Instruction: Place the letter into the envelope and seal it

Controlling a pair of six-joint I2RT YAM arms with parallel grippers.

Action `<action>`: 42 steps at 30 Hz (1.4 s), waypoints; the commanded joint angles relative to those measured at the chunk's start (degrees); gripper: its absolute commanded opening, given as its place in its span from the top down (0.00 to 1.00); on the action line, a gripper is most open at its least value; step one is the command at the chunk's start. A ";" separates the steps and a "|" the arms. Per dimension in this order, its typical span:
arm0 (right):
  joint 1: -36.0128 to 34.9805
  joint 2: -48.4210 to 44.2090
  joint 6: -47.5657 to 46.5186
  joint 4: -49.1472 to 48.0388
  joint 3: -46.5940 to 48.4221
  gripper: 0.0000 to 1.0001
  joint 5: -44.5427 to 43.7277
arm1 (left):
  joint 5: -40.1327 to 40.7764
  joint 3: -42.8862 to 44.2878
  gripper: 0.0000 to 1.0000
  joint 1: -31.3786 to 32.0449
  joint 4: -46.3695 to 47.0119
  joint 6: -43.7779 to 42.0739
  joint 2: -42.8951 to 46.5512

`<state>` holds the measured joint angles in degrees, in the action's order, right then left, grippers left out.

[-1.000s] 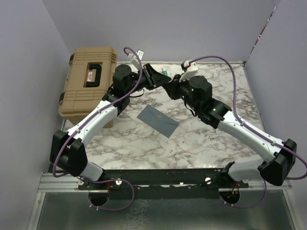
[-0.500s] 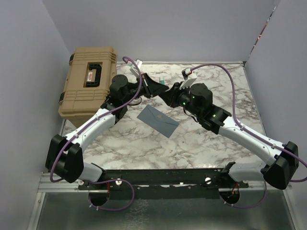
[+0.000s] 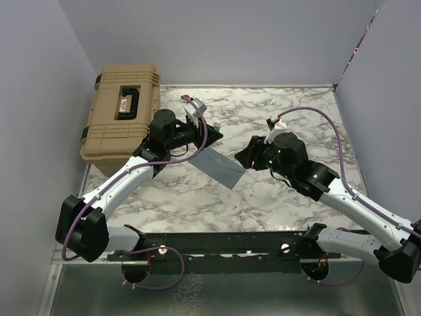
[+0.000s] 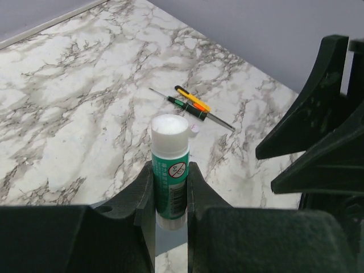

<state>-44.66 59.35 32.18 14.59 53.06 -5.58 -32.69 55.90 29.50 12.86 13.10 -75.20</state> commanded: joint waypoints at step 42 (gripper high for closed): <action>27.61 40.25 -0.47 16.51 9.19 0.53 -8.59 | -7.96 -12.88 1.00 0.89 10.19 -7.82 8.45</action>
<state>-17.72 97.86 32.58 32.84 61.87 -15.77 -39.31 43.55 30.13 21.34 5.13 -67.88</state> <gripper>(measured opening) 0.489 0.179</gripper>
